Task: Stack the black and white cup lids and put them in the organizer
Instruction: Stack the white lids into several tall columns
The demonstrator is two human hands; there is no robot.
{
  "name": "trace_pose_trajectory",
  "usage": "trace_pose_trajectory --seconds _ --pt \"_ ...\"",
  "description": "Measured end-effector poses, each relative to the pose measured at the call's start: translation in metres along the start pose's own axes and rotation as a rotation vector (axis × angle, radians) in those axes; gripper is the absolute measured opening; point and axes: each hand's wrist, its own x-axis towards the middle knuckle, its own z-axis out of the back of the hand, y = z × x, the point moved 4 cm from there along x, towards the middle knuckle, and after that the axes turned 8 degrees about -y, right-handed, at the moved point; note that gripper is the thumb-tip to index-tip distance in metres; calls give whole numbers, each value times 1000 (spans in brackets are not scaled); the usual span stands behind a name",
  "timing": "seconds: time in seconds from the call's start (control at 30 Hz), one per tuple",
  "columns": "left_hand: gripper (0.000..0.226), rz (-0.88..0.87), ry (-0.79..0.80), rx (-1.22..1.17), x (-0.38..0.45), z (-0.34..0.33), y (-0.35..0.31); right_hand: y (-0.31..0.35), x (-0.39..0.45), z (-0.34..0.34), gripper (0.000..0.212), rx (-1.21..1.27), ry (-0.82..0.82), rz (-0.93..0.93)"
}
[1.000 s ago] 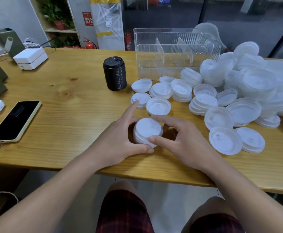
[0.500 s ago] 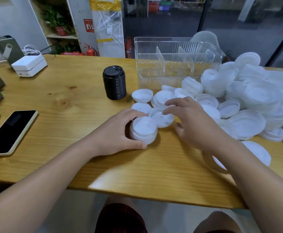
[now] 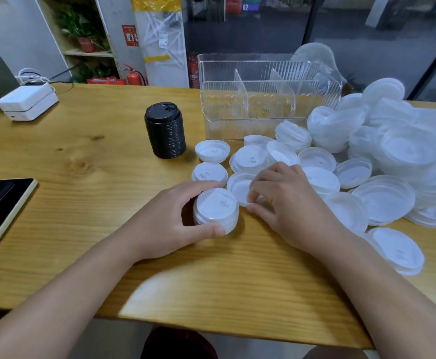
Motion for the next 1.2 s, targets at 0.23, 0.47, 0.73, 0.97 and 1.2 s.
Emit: trace_pose_trajectory --seconds 0.23,0.47,0.73,0.97,1.2 --pt "70 -38 16 91 -1 -4 -1 -1 -2 6 17 219 18 -152" --pt "71 -30 -4 116 -3 -6 -5 -7 -3 26 6 448 -175 -309" --pt "58 21 -109 38 -4 -19 -23 -5 -2 26 21 871 -257 -587" --pt "57 9 -90 7 -6 -18 -27 1 -4 13 18 821 -71 -565" --pt "57 -17 -92 7 -7 -18 -30 20 -9 10 56 465 41 -309"
